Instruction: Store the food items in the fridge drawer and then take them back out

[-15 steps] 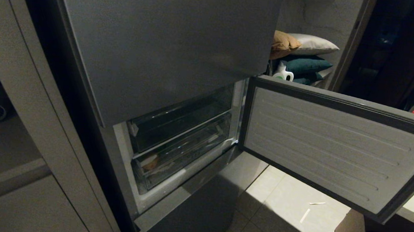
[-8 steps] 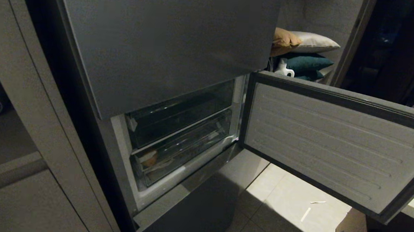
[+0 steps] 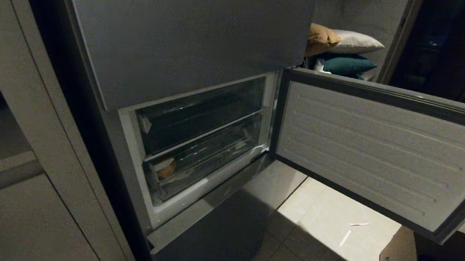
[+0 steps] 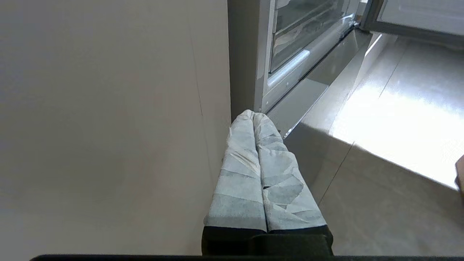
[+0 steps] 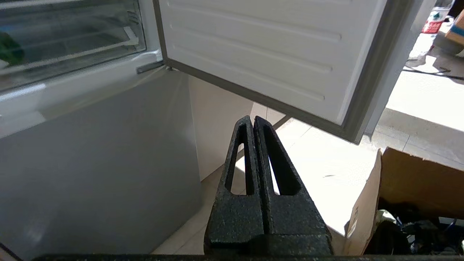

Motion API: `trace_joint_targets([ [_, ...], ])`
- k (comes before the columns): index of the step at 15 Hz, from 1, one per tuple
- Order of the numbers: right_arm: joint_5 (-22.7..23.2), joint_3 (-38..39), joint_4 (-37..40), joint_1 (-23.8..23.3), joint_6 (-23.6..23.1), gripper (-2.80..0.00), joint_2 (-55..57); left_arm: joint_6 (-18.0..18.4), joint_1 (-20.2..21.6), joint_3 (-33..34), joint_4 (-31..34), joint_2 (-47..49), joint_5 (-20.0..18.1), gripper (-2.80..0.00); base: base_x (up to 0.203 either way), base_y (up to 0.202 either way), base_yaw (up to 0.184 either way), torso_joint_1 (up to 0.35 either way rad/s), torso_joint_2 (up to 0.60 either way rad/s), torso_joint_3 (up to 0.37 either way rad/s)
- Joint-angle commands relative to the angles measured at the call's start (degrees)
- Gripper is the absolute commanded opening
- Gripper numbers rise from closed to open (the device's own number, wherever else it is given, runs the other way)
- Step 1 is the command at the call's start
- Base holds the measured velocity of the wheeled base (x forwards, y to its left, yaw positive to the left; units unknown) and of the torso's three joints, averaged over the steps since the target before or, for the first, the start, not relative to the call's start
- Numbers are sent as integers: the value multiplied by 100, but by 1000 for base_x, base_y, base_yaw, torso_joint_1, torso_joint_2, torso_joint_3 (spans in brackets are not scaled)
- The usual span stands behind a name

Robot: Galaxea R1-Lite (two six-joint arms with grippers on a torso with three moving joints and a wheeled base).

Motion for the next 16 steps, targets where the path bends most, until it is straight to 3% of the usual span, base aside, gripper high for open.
trace_joint_targets([
  [1,0,176,0,0,2,-280,-9,-26,0,4,11,-41,18,-280,0,0,0,-150,365,211],
  [11,0,176,-9,0,11,-280,-9,-32,0,4,11,-38,18,-280,0,0,0,-197,479,281],
  [16,0,176,-9,0,2,-280,-9,-26,0,4,11,-41,18,-280,0,0,0,-36,100,58],
])
